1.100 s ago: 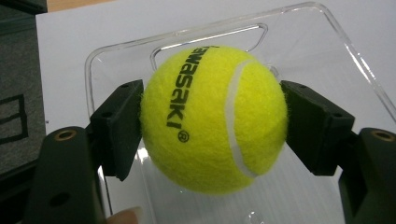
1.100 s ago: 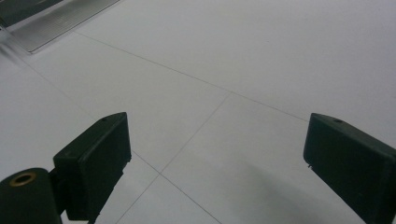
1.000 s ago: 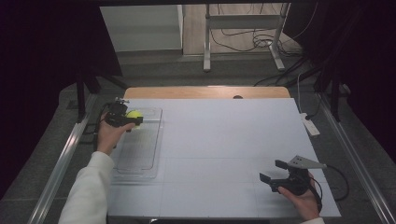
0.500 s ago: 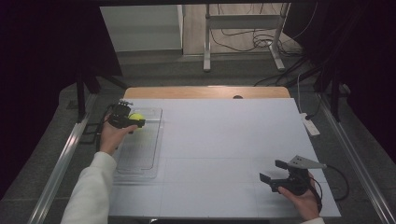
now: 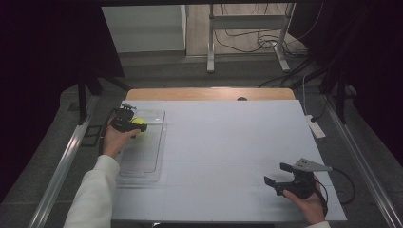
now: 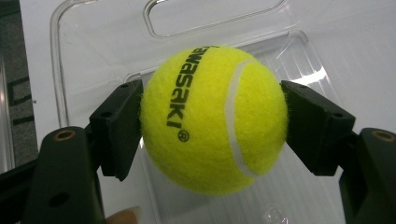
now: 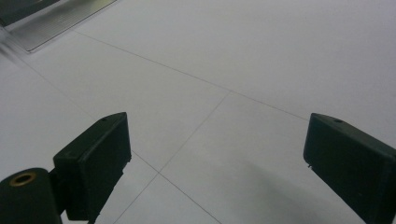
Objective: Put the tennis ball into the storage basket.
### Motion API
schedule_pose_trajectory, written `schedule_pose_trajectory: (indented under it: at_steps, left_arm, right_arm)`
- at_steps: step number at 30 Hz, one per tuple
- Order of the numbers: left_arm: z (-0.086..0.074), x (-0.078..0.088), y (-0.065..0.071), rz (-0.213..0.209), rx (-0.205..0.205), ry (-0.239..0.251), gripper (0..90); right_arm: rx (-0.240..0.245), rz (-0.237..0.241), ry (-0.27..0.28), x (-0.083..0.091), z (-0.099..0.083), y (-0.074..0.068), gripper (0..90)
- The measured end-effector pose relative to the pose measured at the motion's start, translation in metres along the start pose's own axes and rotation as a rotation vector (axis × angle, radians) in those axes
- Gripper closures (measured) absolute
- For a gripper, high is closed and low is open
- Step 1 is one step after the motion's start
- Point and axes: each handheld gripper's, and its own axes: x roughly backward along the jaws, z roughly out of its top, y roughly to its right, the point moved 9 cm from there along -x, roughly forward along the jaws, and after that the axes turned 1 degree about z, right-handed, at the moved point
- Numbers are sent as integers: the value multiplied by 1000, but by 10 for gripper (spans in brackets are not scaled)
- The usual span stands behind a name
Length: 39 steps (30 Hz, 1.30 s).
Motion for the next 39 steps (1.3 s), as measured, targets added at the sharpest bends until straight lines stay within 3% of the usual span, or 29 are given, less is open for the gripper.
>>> schedule_pose_trajectory:
  at_steps: [17, 25, 31, 39]
  left_arm:
    - [-4, -7, 2, 8, -2, -9, 252]
    - [4, 4, 5, -21, 20, 65, 168]
    - [7, 10, 5, -38, 25, 103, 158]
    - [11, 22, 13, -109, 17, 157, 154]
  right_arm:
    - [0, -2, 0, 0, 0, 0, 75]
    - [0, -1, 1, 1, 0, 0, 76]
    - [0, -2, 1, 0, 0, 0, 75]
    - [-1, -2, 1, 0, 0, 0, 75]
